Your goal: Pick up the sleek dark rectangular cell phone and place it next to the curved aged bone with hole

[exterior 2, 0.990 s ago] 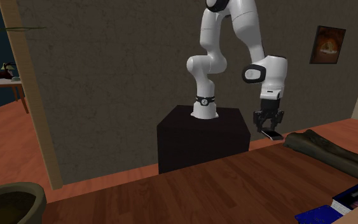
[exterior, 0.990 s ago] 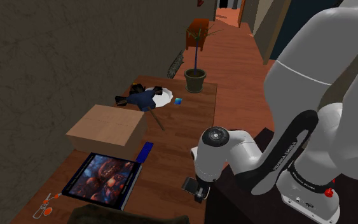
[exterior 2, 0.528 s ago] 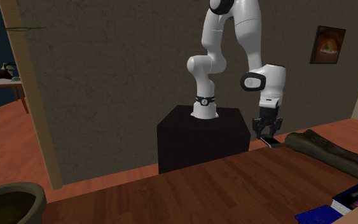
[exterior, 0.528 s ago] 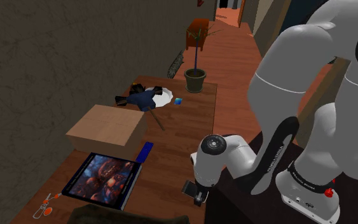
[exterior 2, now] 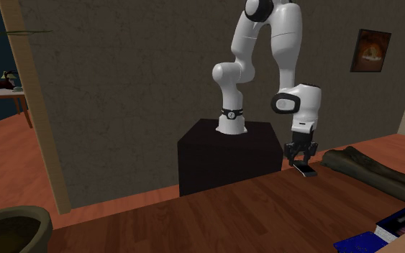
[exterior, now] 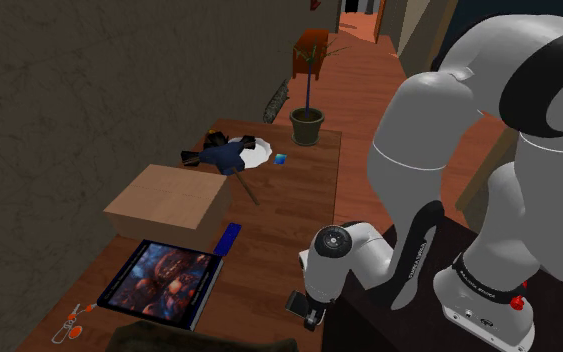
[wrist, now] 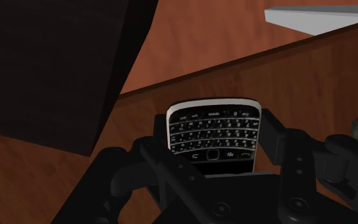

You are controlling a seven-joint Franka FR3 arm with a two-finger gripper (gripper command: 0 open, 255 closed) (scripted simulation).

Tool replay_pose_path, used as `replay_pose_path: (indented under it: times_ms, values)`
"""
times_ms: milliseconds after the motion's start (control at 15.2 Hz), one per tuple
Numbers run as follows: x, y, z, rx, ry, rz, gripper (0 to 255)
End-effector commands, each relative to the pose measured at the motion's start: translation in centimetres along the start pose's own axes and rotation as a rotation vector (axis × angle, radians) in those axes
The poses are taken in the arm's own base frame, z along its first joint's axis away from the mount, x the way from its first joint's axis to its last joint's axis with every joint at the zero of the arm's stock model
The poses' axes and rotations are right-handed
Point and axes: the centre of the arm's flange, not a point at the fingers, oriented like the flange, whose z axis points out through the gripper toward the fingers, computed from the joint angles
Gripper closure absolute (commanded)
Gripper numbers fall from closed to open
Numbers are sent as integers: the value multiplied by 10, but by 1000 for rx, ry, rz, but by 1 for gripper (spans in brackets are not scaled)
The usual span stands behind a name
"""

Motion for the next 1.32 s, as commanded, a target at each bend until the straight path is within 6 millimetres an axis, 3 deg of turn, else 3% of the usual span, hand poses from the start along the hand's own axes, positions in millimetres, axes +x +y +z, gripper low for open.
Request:
replay_pose_path:
  times_ms: [0, 462, 528, 858, 1122, 1254]
  values:
    - [-1, 0, 9, 0, 1, 0, 255]
    - [-1, 0, 9, 0, 1, 0, 255]
    - [-1, 0, 9, 0, 1, 0, 0]
    - [-1, 0, 9, 0, 0, 0, 0]
    - [-1, 0, -41, 0, 1, 0, 0]
    - [-1, 0, -41, 0, 1, 0, 0]
